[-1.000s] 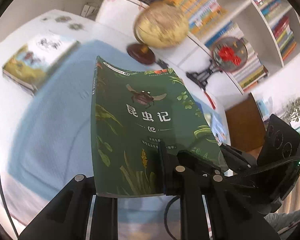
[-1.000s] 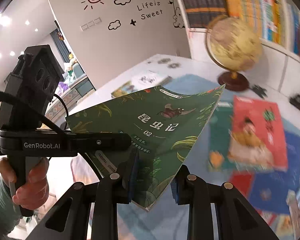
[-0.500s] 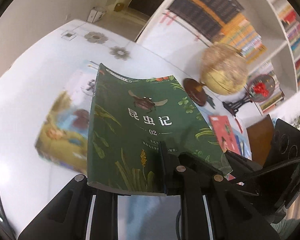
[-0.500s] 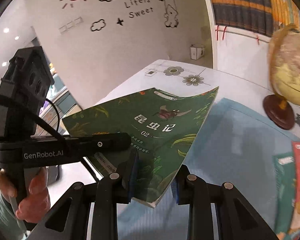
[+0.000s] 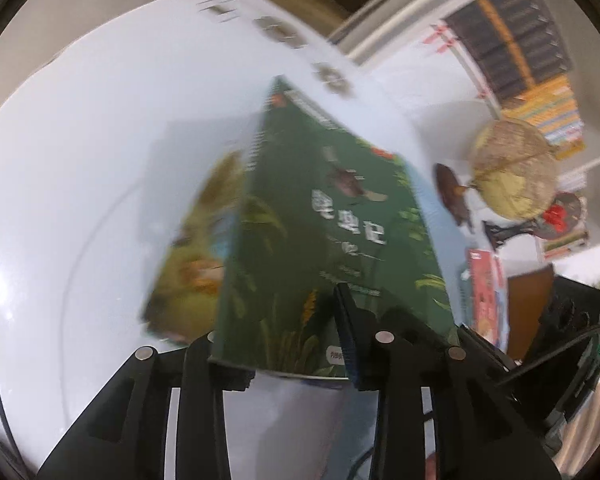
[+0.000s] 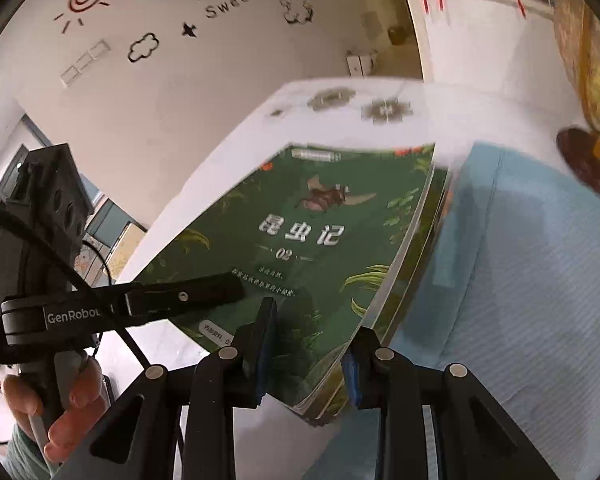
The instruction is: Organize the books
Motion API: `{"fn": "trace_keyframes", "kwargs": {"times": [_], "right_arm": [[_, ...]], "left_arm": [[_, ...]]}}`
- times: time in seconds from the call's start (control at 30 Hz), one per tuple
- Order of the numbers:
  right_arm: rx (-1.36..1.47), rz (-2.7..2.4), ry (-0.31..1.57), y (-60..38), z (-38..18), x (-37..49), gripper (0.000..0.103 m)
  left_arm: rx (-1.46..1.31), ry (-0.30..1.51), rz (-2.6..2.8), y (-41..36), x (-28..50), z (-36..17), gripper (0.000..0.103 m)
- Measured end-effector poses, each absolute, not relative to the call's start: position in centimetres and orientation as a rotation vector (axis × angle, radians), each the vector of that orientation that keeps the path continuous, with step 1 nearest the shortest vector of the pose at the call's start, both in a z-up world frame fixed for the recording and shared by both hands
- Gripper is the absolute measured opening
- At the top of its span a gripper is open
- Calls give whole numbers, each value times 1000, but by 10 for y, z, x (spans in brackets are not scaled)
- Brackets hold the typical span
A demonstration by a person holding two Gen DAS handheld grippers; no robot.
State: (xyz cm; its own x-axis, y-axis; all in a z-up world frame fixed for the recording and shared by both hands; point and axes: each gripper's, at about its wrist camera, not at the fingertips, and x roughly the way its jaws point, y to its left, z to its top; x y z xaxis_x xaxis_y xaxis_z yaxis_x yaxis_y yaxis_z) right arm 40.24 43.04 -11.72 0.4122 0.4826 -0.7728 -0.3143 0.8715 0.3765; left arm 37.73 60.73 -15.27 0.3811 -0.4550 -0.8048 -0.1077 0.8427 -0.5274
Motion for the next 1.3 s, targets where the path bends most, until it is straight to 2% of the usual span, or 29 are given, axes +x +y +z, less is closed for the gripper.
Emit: {"fn": "trace_keyframes", "kwargs": {"times": [0.4, 0.5, 0.63, 0.77, 0.87, 1.13, 1.3], "right_arm": [[184, 471, 1131, 433, -142, 406, 29], [174, 472, 1154, 413, -142, 394, 30], [144, 480, 1163, 362, -140, 370, 32], [141, 455, 1158, 293, -136, 342, 34], [185, 433, 1141, 242, -131, 327, 50], [234, 492, 1030, 87, -97, 252, 50], [273, 432, 1057, -12, -95, 196, 56]], "left_arm": [[-425, 1170, 73, 630, 361, -147, 33], [-367, 1144, 154, 625, 349, -137, 33], [-445, 1100, 111, 602, 314, -125, 33], [-405, 1112, 108, 549, 274, -120, 33], [-459, 1144, 52, 495, 241, -125, 33], [-380, 1155, -52, 281, 170, -116, 33], [-306, 1185, -164, 159, 131, -104, 33]]}}
